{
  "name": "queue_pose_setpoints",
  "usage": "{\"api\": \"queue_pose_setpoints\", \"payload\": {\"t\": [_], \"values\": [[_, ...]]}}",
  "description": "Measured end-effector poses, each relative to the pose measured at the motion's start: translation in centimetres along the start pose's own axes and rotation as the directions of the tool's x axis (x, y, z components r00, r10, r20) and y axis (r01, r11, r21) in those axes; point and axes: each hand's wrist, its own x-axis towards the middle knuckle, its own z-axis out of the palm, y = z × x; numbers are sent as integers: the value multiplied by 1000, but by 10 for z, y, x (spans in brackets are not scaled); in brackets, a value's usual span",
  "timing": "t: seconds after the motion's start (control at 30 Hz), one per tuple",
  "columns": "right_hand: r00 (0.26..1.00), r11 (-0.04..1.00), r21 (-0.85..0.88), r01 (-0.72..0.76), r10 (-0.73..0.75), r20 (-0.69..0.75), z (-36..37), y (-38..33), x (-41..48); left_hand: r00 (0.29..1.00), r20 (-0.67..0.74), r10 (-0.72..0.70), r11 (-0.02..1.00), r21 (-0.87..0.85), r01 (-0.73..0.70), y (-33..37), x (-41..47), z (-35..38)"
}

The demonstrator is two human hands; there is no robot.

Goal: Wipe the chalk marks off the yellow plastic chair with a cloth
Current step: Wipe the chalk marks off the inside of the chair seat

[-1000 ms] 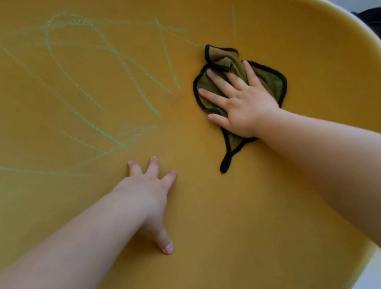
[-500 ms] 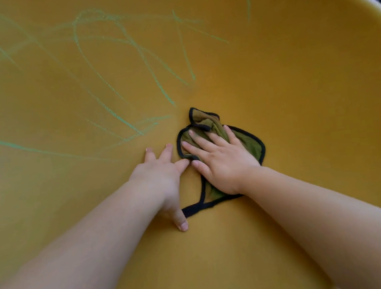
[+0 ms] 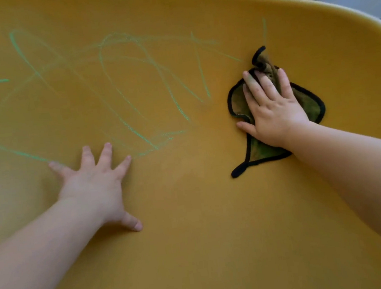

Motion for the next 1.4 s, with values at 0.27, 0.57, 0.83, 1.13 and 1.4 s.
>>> {"api": "queue_pose_setpoints", "payload": {"t": [0.27, 0.57, 0.83, 1.13, 1.4], "values": [[941, 920, 234, -314, 334, -50, -21, -3, 74, 995, 79, 61, 992, -117, -52, 2, 14, 7], [967, 754, 617, 226, -250, -50, -43, -159, 41, 993, 92, 73, 989, -138, -60, 3, 12, 3], [952, 894, 331, 301, -303, -48, -8, -78, 21, 993, 79, 92, 989, -127, -81, 1, 10, 5], [988, 880, 453, -139, 94, 122, -21, -82, 44, 992, 99, 73, 991, -120, -61, 4, 13, 1], [794, 607, 660, 442, -607, 27, -51, -161, -59, 996, 71, 55, 985, -165, -43, 2, 10, 5]]}}
